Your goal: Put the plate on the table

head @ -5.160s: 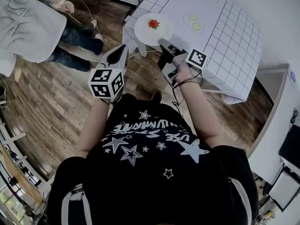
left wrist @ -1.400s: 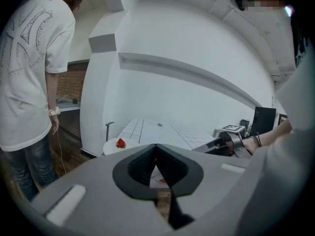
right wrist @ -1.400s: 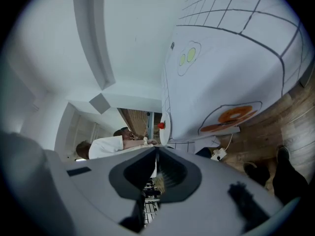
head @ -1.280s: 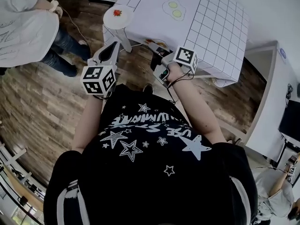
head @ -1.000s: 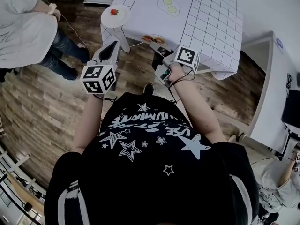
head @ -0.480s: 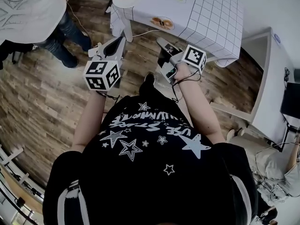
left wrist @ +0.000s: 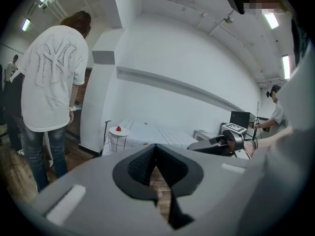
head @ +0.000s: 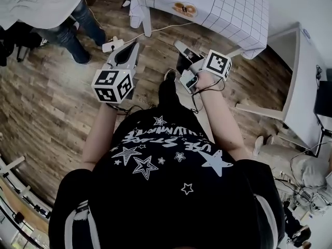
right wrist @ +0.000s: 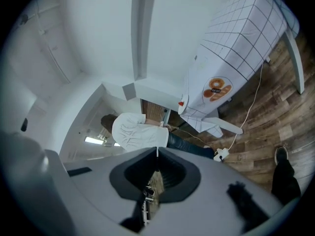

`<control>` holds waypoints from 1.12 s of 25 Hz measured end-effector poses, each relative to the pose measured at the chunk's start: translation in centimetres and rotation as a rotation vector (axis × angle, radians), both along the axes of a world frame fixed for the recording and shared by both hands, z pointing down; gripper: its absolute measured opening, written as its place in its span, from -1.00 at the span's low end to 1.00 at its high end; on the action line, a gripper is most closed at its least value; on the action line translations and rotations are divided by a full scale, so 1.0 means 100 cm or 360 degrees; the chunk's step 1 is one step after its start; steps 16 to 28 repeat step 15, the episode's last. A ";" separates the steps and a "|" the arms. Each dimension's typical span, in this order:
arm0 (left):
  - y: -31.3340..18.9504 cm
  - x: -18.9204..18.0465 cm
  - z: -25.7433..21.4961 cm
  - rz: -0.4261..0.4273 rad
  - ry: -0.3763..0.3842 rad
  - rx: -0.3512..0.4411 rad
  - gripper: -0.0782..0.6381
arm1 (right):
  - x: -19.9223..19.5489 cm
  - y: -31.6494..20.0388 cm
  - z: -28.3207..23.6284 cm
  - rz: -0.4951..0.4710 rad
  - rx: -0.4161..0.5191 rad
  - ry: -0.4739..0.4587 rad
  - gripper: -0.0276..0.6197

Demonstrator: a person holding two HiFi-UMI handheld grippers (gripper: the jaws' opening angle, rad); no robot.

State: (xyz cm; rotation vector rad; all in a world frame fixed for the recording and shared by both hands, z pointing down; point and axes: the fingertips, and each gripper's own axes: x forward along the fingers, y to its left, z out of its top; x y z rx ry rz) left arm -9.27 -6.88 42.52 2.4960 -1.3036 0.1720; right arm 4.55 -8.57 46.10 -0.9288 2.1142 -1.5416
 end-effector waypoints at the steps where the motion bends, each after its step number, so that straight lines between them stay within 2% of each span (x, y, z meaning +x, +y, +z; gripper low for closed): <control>1: 0.010 -0.003 0.002 0.0005 0.0003 -0.0014 -0.76 | -0.002 0.013 0.000 0.0006 0.0006 0.0009 -0.85; 4: 0.034 -0.006 0.008 0.0041 0.0022 -0.0041 -0.76 | 0.000 0.050 0.005 0.0035 -0.0002 0.0095 -0.85; 7: 0.052 0.001 0.013 0.0086 0.0044 -0.0060 -0.76 | 0.006 0.079 0.003 0.0076 0.0006 0.0066 -0.86; 8: 0.058 0.004 0.015 0.0101 0.0049 -0.0064 -0.76 | 0.010 0.088 0.002 0.0093 0.0009 0.0057 -0.86; 12: 0.080 0.026 0.010 0.0167 0.0048 -0.0037 -0.76 | 0.041 0.116 -0.002 0.0161 0.0021 0.0188 -0.87; 15: 0.101 0.045 0.007 0.0213 0.0034 -0.0010 -0.76 | 0.057 0.135 -0.007 0.0186 0.0066 0.0164 -0.87; 28: 0.101 0.045 0.007 0.0213 0.0034 -0.0010 -0.76 | 0.057 0.135 -0.007 0.0186 0.0066 0.0164 -0.87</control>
